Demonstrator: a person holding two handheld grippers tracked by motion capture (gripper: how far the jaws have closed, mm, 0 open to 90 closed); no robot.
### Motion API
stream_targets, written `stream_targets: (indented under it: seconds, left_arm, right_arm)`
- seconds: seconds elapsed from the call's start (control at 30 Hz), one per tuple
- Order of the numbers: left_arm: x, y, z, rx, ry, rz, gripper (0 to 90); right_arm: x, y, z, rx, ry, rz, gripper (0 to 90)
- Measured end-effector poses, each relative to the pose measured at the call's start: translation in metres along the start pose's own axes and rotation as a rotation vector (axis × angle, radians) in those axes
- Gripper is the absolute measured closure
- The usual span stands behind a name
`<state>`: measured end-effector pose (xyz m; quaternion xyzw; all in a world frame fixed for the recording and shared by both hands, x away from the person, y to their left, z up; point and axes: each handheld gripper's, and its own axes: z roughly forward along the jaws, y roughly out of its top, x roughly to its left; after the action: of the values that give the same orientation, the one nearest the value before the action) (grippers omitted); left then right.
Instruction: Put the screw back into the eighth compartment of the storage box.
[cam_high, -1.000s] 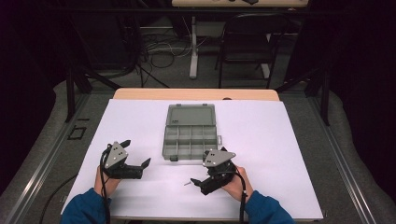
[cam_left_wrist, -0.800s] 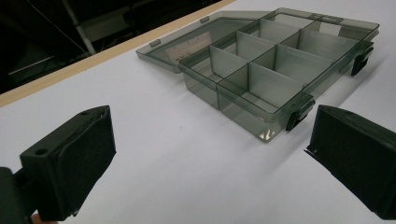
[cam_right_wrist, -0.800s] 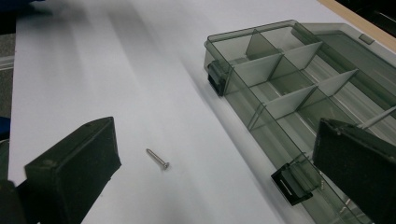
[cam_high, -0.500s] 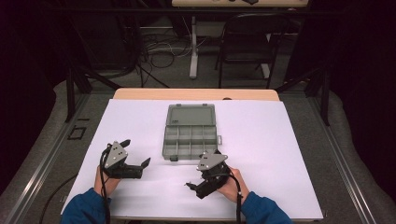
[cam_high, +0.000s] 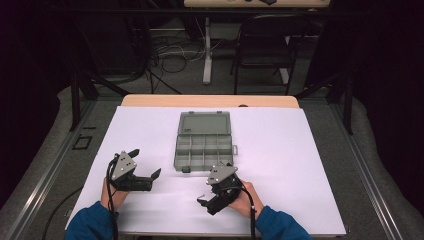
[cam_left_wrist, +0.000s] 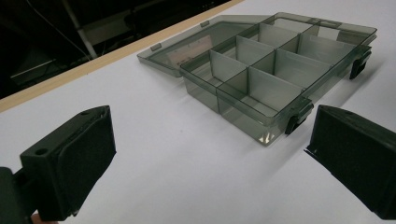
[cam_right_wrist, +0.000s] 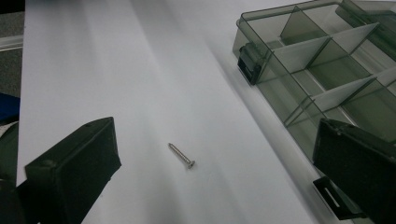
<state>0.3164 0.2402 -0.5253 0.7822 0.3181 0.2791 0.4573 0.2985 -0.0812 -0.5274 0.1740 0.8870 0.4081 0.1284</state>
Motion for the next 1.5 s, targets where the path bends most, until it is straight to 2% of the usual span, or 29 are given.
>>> stream_targets:
  seconds: [0.17, 0.3, 0.4, 0.53, 0.67, 0.83, 0.87, 1.2, 1.5]
  left_arm:
    - [0.000, 0.000, 0.000, -0.004, 0.004, 0.001, 0.2]
    - [0.000, 0.001, 0.000, -0.006, 0.000, 0.004, 0.2]
    - [0.000, 0.000, 0.000, -0.001, 0.000, 0.002, 0.2]
    - [0.000, 0.000, 0.001, 0.001, -0.001, -0.003, 0.2]
    - [0.000, 0.000, 0.000, 0.000, 0.001, 0.001, 0.1]
    - [0.000, 0.000, 0.001, 0.001, 0.001, 0.001, 0.1]
    - [0.000, 0.000, 0.001, 0.000, 0.000, -0.001, 0.1]
    - [0.000, 0.000, 0.001, 0.000, 0.001, -0.001, 0.1]
    - [0.000, 0.000, 0.000, 0.001, -0.002, 0.001, 0.1]
  right_arm:
    - [0.002, -0.001, 0.005, 0.022, 0.012, -0.002, 2.7]
    - [0.005, -0.002, 0.008, 0.032, 0.011, -0.012, 10.4]
    - [0.004, -0.003, 0.011, 0.035, 0.017, 0.003, 15.6]
    - [0.005, -0.004, 0.014, 0.046, 0.026, -0.012, 25.3]
    - [0.008, -0.004, 0.017, 0.058, 0.020, -0.026, 40.0]
    - [0.010, -0.005, 0.022, 0.084, 0.046, -0.027, 54.7]
    - [0.010, -0.005, 0.023, 0.090, 0.052, -0.040, 58.1]
    - [0.011, -0.005, 0.031, 0.112, 0.069, -0.040, 70.9]
    - [0.012, -0.007, 0.034, 0.140, 0.089, -0.039, 86.7]
